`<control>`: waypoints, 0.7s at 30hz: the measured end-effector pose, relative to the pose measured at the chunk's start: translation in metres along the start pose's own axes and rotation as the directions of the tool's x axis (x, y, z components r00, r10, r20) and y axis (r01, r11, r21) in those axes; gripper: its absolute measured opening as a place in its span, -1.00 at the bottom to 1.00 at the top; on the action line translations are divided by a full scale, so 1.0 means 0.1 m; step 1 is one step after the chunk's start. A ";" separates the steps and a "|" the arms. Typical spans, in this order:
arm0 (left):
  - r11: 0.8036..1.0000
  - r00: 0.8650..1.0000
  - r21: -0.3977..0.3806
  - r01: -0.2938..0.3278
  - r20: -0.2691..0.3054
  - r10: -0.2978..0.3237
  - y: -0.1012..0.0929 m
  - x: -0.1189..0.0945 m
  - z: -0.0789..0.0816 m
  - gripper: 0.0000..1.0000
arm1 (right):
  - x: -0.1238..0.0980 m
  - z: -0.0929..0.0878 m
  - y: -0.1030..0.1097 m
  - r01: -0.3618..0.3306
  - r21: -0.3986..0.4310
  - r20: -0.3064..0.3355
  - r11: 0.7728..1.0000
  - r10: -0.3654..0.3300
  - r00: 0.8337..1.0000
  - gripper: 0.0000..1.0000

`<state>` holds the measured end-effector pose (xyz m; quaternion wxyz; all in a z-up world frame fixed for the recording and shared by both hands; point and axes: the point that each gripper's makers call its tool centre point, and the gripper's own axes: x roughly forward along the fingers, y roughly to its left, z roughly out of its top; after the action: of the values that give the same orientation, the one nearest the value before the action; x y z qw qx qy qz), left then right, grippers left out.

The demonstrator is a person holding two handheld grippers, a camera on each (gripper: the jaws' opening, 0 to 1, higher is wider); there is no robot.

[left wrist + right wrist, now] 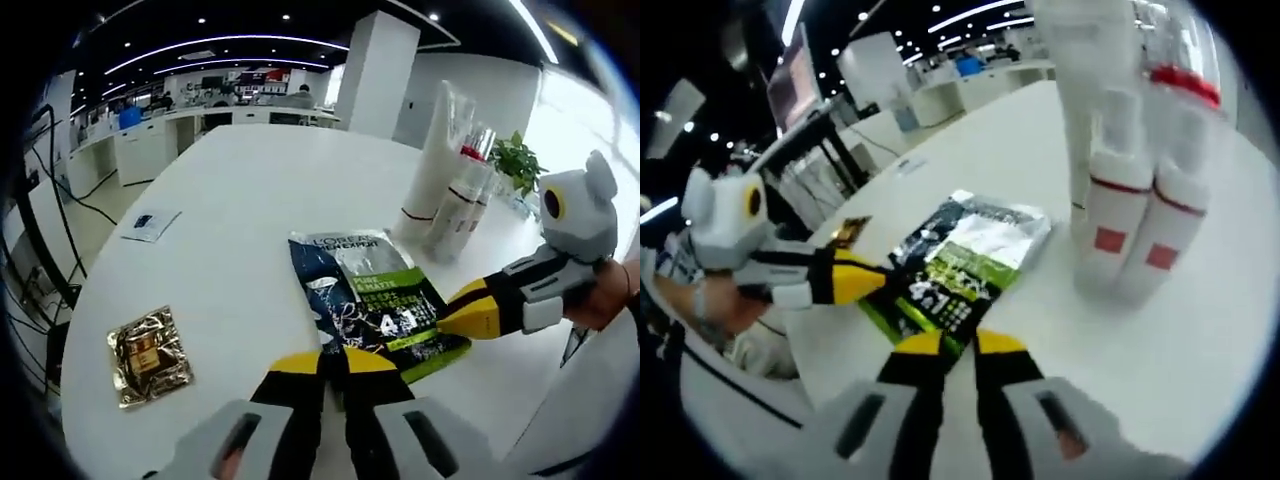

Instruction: Arrange the skincare products in the storage area until every visible bottle or jar stands upright without overlapping.

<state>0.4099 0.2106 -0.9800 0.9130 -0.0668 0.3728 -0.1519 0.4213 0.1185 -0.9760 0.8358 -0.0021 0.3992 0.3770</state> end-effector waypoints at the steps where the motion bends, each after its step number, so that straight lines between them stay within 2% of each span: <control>1: 1.000 1.000 0.010 -0.003 0.002 0.003 0.00 0.01 0.00 -0.91 | 0.01 0.00 -0.02 0.007 -0.023 0.003 1.000 -0.007 1.000 -0.91; 2: 0.999 1.000 0.032 0.005 -0.001 -0.005 -0.01 0.01 0.00 -0.94 | 0.02 -0.01 -0.05 0.027 -0.045 -0.004 0.999 -0.027 1.000 -0.93; 6: 0.999 1.000 0.046 0.016 -0.021 -0.015 -0.02 0.02 -0.02 -0.97 | 0.03 0.01 -0.05 0.014 -0.018 -0.011 1.000 -0.014 1.000 -0.96; 11: 0.998 1.000 0.059 0.009 -0.027 -0.008 -0.03 0.01 -0.01 -0.99 | 0.02 0.02 -0.02 0.007 -0.057 -0.007 0.998 -0.007 1.000 -0.98; 14: 0.998 1.000 0.064 0.000 -0.020 0.001 -0.03 -0.01 0.02 -0.99 | -0.02 0.12 -0.01 0.005 -0.073 0.035 0.997 -0.003 0.999 -0.99; 21: 1.000 1.000 0.022 -0.009 0.017 0.009 -0.03 -0.03 0.18 -0.99 | -0.05 0.23 -0.03 0.025 -0.096 0.088 0.995 -0.016 0.996 -0.99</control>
<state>0.4195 0.2094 -0.9644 0.9175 -0.0562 0.3635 -0.1513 0.4369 0.1201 -0.9582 0.8551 -0.0302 0.3435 0.3871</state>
